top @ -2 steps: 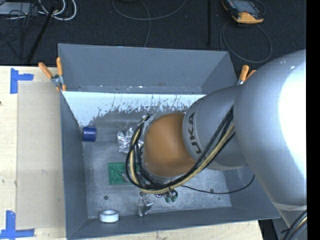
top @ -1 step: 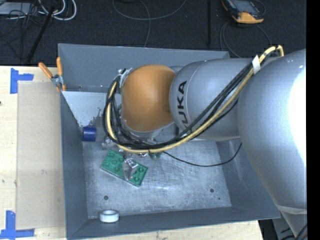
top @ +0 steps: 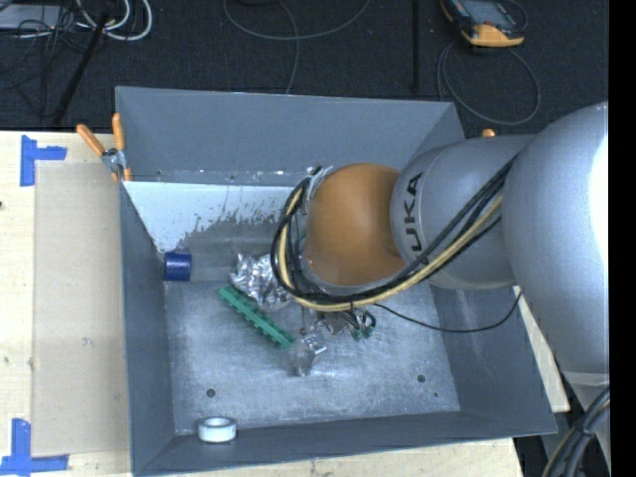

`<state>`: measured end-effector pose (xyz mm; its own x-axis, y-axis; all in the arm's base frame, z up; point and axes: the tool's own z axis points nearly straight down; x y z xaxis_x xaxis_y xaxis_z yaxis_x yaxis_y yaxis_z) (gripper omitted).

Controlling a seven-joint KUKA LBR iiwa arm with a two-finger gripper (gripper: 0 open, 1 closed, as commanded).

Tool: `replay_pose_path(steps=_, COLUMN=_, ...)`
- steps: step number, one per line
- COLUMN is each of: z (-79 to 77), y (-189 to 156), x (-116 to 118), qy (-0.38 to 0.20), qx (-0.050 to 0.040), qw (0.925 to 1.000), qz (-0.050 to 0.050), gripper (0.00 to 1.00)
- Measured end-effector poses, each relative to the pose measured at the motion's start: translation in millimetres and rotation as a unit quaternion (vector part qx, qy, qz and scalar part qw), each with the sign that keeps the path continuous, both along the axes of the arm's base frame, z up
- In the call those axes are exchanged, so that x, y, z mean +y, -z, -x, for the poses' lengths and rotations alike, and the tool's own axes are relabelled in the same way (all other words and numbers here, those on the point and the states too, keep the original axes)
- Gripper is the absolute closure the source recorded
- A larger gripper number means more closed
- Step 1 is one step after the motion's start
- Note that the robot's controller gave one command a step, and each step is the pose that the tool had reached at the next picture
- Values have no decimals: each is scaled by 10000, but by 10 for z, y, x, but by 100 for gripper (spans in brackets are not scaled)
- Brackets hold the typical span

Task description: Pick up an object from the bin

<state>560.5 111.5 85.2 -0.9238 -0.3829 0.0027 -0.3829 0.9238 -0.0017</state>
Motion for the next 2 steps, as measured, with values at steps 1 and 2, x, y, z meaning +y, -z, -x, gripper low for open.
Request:
replay_pose_path(steps=1, z=-12, y=-35, x=40, qy=-23, qx=-26, qw=10000, qz=-18, gripper=100)
replay_pose_path(steps=2, z=135, y=-1227, x=12, qy=-278, qx=-43, qw=9996, qz=-21, gripper=100)
